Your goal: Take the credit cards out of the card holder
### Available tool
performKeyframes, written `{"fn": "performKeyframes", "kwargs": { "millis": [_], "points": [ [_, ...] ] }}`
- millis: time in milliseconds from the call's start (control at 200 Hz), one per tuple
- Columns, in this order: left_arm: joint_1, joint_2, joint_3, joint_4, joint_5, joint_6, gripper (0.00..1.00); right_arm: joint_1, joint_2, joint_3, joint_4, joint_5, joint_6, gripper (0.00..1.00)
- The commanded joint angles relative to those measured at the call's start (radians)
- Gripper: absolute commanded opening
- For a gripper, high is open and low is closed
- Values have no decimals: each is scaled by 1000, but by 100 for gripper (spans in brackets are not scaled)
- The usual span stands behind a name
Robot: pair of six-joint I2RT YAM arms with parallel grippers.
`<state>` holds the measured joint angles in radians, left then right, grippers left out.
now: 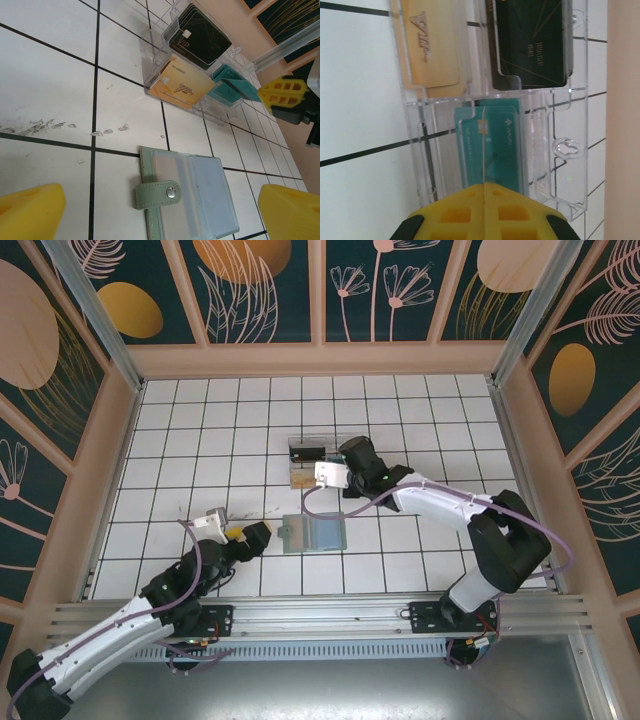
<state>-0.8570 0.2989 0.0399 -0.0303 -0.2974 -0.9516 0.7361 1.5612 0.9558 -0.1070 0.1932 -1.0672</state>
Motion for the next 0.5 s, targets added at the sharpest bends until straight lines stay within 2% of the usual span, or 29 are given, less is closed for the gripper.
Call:
{"fn": "performKeyframes", "kwargs": {
  "millis": [0,495],
  "points": [
    [4,-16,-14,-25,-19,-5,99,-11,20,45,42,20,6,0],
    [4,-19,-20,-26,-19,-5,99,-36,27,22,10,-10,3,0]
  ]
}}
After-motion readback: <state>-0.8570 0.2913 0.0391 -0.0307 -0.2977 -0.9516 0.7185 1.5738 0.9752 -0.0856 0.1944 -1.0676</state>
